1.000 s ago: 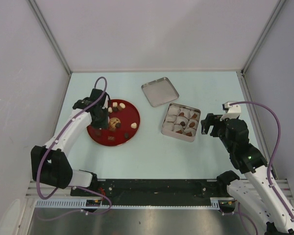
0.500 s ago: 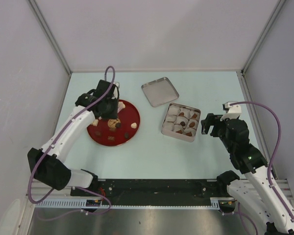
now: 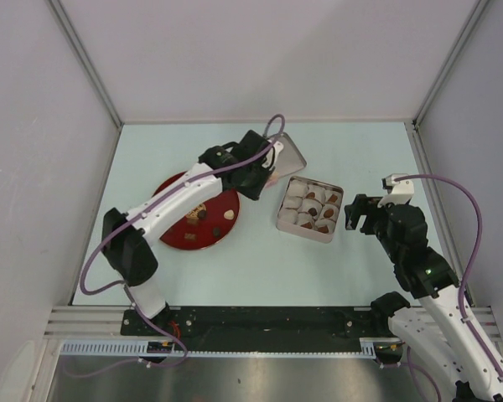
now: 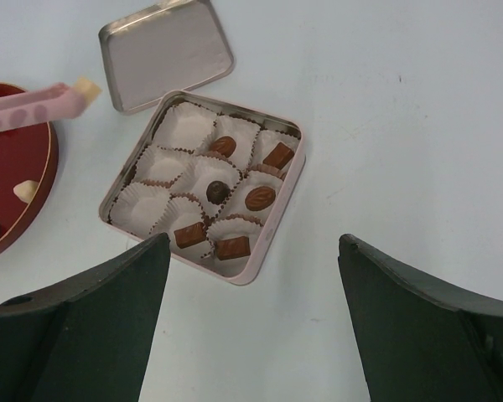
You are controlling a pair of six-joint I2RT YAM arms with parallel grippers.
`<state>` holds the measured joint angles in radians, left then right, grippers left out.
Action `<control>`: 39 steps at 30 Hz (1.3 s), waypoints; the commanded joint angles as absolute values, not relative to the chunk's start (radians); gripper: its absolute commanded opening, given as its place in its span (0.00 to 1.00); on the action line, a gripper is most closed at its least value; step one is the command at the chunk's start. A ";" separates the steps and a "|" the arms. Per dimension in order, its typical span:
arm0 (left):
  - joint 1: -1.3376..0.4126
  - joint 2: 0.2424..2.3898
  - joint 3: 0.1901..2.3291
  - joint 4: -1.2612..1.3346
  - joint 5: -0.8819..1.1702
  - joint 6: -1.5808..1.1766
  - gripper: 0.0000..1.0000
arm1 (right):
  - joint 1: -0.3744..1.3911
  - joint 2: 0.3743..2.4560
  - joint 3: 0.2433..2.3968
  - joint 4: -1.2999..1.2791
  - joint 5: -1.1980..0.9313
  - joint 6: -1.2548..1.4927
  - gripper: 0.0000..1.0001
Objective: Pack the chocolate
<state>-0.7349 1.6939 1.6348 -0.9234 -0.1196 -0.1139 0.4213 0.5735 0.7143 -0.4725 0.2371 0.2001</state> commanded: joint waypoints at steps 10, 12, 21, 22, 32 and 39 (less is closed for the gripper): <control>-0.850 1.945 1.943 -0.911 -0.163 0.075 0.01 | 0.408 0.561 0.713 -0.430 0.244 0.187 0.86; -0.859 1.971 1.979 -0.920 -0.176 0.090 0.02 | 0.408 0.558 0.713 -0.430 0.242 0.186 0.86; -0.880 2.051 2.019 -0.933 -0.241 0.133 0.06 | 0.407 0.557 0.713 -0.429 0.242 0.184 0.86; -0.879 2.055 2.019 -0.936 -0.247 0.138 0.06 | 0.407 0.557 0.713 -0.426 0.241 0.186 0.86; -0.907 2.091 2.017 -0.942 -0.268 0.156 0.12 | 0.405 0.551 0.713 -0.426 0.238 0.184 0.86; -0.923 2.115 2.017 -0.936 -0.307 0.152 0.15 | 0.407 0.548 0.713 -0.426 0.233 0.187 0.86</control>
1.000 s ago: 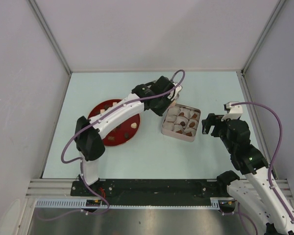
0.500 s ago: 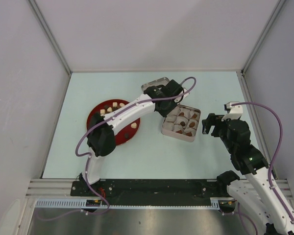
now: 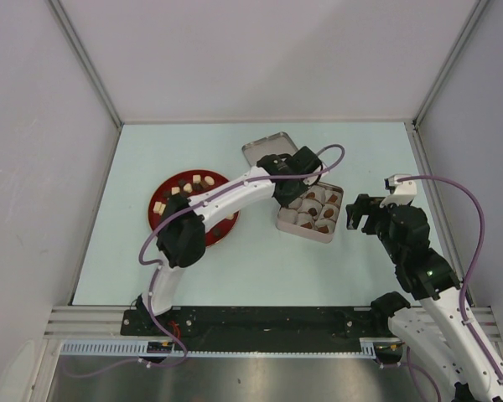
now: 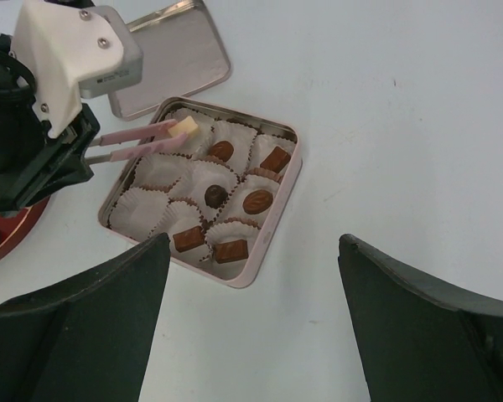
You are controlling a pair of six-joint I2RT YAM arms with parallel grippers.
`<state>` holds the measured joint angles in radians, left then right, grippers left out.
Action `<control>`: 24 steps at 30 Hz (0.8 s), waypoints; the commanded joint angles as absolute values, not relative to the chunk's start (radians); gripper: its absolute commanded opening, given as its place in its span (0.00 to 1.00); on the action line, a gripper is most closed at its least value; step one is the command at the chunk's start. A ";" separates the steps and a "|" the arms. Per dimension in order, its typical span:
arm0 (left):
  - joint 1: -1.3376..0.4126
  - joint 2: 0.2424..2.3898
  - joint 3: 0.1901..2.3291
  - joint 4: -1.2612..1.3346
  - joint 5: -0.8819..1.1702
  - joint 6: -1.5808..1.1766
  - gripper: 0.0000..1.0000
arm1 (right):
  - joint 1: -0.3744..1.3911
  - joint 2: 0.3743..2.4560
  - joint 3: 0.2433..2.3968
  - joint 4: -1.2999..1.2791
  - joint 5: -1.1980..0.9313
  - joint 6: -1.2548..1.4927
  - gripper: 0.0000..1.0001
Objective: Pack the chocolate
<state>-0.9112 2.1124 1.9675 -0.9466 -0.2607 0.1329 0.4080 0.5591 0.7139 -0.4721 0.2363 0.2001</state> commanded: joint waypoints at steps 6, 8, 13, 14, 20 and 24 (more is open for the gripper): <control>-0.922 2.120 2.019 -0.934 -0.325 0.150 0.23 | 0.407 0.546 0.712 -0.425 0.233 0.184 0.86; -0.923 2.123 2.019 -0.933 -0.324 0.147 0.27 | 0.408 0.542 0.712 -0.423 0.233 0.184 0.86; -0.923 2.126 2.023 -0.930 -0.322 0.135 0.32 | 0.408 0.538 0.710 -0.423 0.230 0.186 0.86; -0.922 2.126 2.025 -0.927 -0.319 0.133 0.34 | 0.408 0.540 0.712 -0.423 0.230 0.184 0.86; -0.922 2.120 2.025 -0.916 -0.313 0.115 0.36 | 0.410 0.538 0.712 -0.423 0.232 0.184 0.86; -0.922 2.102 2.034 -0.910 -0.314 0.092 0.36 | 0.413 0.538 0.710 -0.423 0.232 0.184 0.86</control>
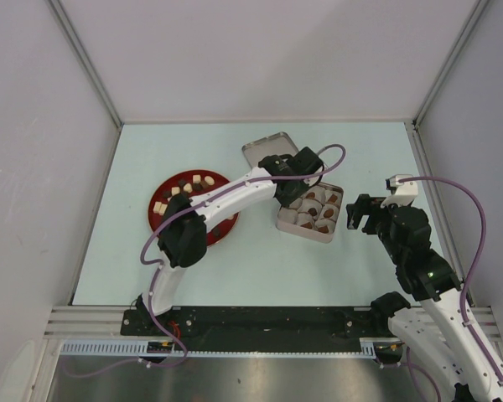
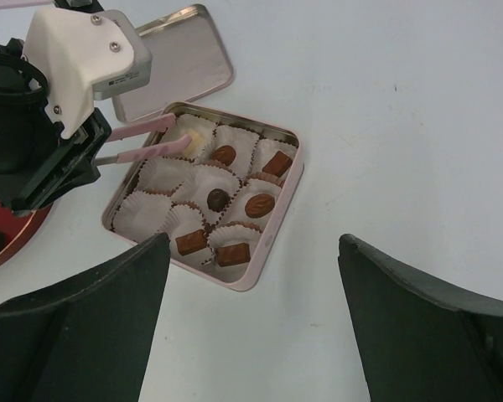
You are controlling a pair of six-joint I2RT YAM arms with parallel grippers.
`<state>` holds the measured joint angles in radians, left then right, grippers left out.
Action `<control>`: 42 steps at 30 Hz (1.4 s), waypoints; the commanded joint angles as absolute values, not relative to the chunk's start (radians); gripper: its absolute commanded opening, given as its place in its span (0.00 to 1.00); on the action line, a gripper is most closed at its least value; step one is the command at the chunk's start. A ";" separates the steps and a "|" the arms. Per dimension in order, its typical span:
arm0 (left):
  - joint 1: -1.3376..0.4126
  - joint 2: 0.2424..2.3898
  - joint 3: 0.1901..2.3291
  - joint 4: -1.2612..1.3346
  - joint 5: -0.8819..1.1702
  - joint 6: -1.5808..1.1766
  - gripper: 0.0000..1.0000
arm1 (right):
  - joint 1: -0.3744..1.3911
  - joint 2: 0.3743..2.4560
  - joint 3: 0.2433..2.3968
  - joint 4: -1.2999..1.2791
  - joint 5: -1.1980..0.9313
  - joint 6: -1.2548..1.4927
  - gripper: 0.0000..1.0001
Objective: Pack the chocolate
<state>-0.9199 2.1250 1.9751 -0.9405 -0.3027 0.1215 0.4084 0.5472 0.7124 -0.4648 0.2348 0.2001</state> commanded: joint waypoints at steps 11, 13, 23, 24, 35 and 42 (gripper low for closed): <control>-0.917 1.947 2.003 -0.890 -0.380 0.006 0.36 | 0.419 0.538 0.710 -0.425 0.227 0.186 0.86; -0.913 1.922 1.965 -0.899 -0.417 -0.034 0.36 | 0.417 0.538 0.710 -0.426 0.230 0.186 0.86; -0.845 1.689 1.663 -0.946 -0.462 -0.239 0.36 | 0.420 0.541 0.710 -0.423 0.224 0.187 0.86; -0.833 1.672 1.639 -0.962 -0.462 -0.254 0.36 | 0.420 0.543 0.710 -0.423 0.221 0.187 0.86; -0.764 1.404 1.319 -1.028 -0.486 -0.486 0.36 | 0.422 0.551 0.710 -0.422 0.213 0.189 0.86; -0.718 1.298 1.181 -1.052 -0.456 -0.598 0.37 | 0.425 0.549 0.710 -0.423 0.210 0.190 0.86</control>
<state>-0.7444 1.3685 1.2289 -1.0378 -0.4610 -0.4942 0.4175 0.5514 0.7120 -0.4603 0.2184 0.2001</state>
